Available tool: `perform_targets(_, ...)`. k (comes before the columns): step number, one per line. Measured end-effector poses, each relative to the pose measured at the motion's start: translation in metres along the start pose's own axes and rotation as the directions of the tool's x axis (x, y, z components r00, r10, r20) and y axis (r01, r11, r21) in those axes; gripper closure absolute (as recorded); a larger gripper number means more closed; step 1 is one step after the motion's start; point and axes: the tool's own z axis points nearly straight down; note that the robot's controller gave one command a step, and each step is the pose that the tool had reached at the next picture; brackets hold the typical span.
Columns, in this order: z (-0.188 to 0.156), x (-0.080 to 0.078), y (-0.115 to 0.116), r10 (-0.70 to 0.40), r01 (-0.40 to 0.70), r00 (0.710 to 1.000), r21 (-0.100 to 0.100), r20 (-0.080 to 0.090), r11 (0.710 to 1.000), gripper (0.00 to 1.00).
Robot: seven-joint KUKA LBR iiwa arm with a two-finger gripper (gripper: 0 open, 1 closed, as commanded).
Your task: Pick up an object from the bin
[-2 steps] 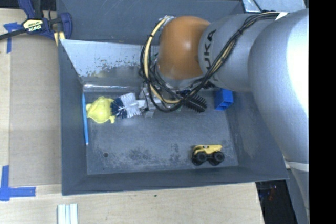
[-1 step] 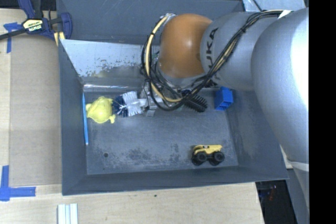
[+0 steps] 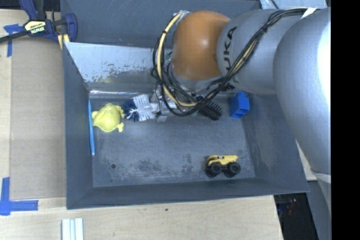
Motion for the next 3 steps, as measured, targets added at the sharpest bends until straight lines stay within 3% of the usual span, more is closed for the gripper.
perform_targets(1,-0.025,0.001,0.000,0.001,-0.001,1.000,0.001,-0.005,1.000,1.00)
perform_targets(3,-0.087,-0.002,0.000,0.001,-0.001,1.000,-0.001,0.004,1.000,1.00)
